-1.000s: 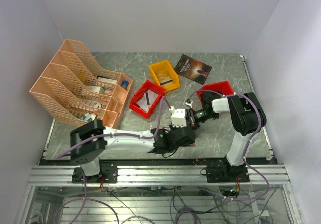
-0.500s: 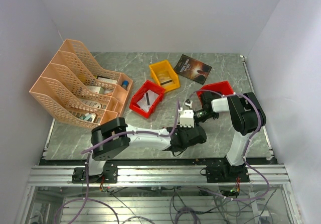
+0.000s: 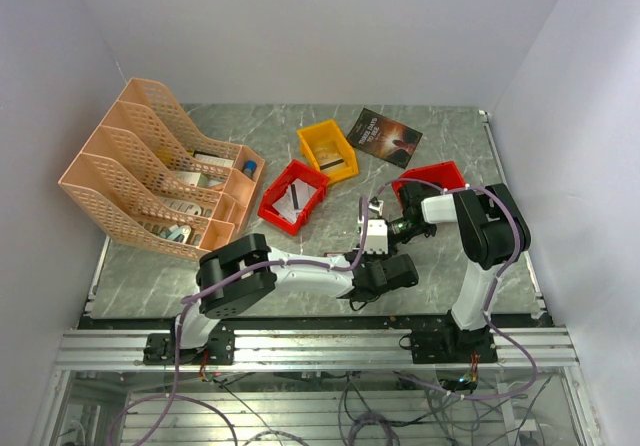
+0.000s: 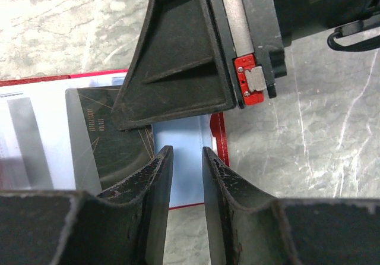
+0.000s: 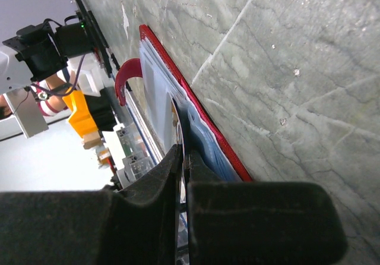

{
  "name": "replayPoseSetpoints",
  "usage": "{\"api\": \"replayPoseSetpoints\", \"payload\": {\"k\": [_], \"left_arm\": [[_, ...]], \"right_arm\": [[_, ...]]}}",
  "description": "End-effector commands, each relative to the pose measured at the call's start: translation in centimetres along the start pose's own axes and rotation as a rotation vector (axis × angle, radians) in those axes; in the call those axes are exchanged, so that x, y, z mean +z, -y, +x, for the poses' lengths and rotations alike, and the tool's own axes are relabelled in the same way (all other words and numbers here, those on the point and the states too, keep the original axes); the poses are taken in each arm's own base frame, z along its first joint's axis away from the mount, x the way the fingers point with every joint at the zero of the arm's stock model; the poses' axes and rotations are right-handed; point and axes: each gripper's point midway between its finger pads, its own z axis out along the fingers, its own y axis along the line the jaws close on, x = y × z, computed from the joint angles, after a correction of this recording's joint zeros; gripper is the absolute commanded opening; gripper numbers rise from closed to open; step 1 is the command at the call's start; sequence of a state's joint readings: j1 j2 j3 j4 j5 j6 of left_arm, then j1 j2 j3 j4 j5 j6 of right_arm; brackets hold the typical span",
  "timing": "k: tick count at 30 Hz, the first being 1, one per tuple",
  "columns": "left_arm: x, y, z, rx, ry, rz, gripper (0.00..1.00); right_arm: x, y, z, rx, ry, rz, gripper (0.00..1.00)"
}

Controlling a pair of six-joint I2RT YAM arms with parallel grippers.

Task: Put the credit cards into the card holder
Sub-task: Insert the credit card into the card holder.

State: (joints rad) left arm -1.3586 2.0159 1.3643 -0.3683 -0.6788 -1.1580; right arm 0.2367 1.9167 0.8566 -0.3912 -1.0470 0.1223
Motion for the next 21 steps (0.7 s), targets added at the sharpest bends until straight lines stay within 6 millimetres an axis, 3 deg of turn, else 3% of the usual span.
{"api": "replayPoseSetpoints", "payload": {"k": [1,10,21], "left_arm": [[0.3,-0.2,-0.8,-0.006,0.052,-0.045,0.38],[1.0,-0.4,-1.0,-0.018,0.075,-0.081,0.38],[1.5,-2.4,-1.3,-0.043,0.101,-0.159,0.42]], "right_arm": [[0.3,1.5,-0.2,-0.032,-0.003,0.069,0.04],[0.4,1.4,-0.1,-0.039,-0.009,0.061,0.06],[0.6,0.9,-0.1,-0.056,-0.023,0.039,0.12]]}}
